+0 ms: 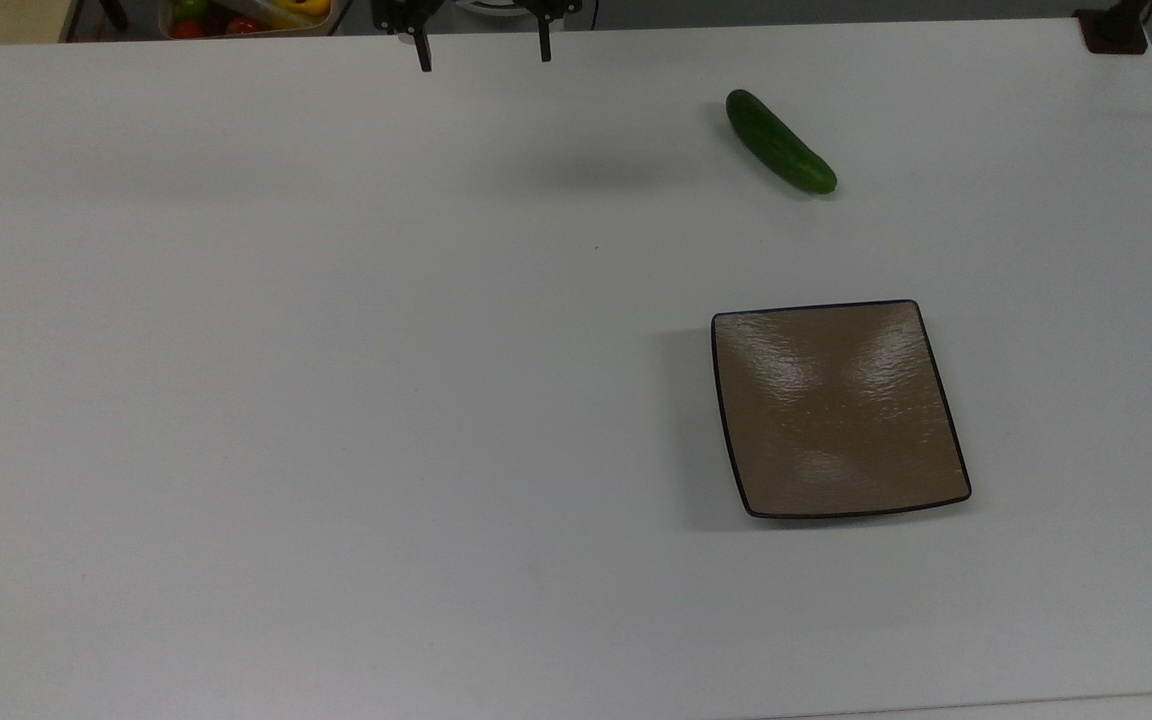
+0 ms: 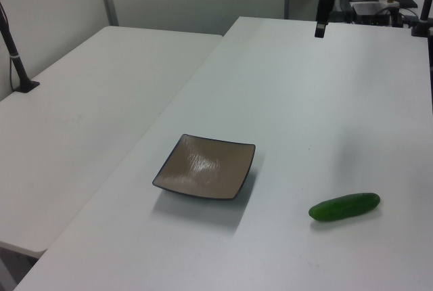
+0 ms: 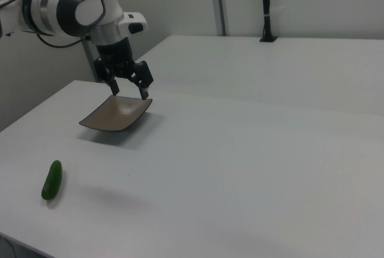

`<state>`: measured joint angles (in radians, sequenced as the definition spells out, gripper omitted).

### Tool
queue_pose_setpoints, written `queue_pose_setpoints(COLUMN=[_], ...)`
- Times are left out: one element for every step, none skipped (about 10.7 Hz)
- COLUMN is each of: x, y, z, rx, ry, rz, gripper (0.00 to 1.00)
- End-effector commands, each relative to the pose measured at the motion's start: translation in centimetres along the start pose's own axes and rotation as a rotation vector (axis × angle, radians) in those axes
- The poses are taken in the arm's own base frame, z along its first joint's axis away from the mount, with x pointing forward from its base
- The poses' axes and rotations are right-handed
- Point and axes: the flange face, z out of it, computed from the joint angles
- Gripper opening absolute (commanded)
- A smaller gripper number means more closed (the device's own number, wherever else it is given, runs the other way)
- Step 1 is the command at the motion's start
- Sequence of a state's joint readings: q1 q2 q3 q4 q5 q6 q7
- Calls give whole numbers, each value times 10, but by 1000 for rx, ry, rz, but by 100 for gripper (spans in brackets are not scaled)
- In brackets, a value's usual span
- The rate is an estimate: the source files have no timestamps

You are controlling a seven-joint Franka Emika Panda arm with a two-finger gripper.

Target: Cucumber placed on a ceramic plate

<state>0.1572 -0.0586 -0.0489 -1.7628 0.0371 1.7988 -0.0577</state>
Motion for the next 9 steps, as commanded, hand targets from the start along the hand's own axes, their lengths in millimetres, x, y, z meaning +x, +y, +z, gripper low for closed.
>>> queue_pose_setpoints(x=[-1,-1,-2,-2,-2,-2,-2,-2,-3], y=[3,3,3,3,4,2,-3,-5,-5], z=[-8,-8,-9,-11,-11,-11,-10,-10,-10], rx=[-7,-7,-6,-4,-5,-4,-3,-3,-3], ry=[9,9,11,14,16,14,12,14,12], rz=[-26,-26,-24,-24,-23,-35,-38,-46,-47], gripper=[100,100,100,100,100,100,100,100,100])
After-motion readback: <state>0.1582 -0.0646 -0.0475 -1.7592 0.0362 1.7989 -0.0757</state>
